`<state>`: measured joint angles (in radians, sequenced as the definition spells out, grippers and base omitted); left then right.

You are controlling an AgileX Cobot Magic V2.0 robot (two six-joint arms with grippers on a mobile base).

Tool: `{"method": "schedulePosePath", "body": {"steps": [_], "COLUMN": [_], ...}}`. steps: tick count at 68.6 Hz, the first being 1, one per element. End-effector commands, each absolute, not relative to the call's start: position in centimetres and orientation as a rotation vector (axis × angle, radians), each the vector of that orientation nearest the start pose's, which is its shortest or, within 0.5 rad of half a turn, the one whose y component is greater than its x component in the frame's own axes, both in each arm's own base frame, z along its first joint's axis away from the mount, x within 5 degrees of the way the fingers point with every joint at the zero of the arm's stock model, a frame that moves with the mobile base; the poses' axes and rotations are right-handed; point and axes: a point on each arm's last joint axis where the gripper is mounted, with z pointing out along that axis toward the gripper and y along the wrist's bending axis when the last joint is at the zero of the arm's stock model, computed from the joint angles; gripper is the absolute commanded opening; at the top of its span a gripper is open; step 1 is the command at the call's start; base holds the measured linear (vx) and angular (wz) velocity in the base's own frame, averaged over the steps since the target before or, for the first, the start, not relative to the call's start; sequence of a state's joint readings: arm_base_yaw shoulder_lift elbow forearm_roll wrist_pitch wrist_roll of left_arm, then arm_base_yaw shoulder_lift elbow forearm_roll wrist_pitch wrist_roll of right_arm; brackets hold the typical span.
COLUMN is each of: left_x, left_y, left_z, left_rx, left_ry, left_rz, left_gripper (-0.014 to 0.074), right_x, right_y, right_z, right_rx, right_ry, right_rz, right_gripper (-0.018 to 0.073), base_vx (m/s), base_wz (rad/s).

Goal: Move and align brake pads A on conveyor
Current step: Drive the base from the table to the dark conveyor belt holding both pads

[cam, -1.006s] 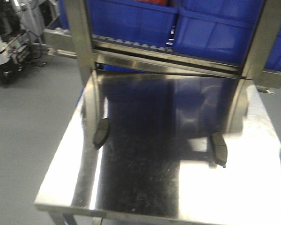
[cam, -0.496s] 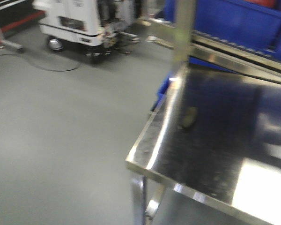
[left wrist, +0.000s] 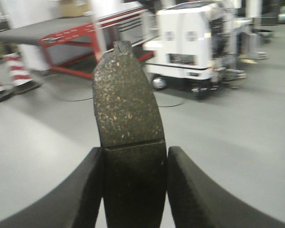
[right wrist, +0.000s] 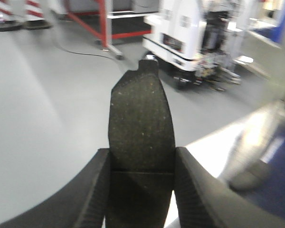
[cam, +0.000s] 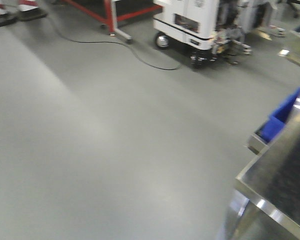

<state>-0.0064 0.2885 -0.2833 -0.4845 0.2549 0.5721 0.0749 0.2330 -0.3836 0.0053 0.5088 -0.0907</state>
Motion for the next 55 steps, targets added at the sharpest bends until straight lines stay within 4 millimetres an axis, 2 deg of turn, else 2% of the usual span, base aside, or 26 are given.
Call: {"method": "schedulePosePath", "body": {"steps": [1,55], "left_x": [7.85,7.85], "left_y": [-0.83,-0.83], "left_z": [28.69,28.69], "left_rx": [0.13,0.13], "left_ry": [1.607,1.607], "left_rz": [-0.018,-0.018], "left_gripper": [0.0136,0.0136], "right_x": [6.16,6.15], "right_y": [0.44,0.44], "right_z": [29.86,29.83], "right_rx": [-0.144,-0.144], "right_ry": [1.721,1.724], "right_rz": [-0.019,-0.019], "right_gripper": [0.0008,0.0008], "base_vx": [0.05,0.12], "base_wz": [0.71,0.6]}}
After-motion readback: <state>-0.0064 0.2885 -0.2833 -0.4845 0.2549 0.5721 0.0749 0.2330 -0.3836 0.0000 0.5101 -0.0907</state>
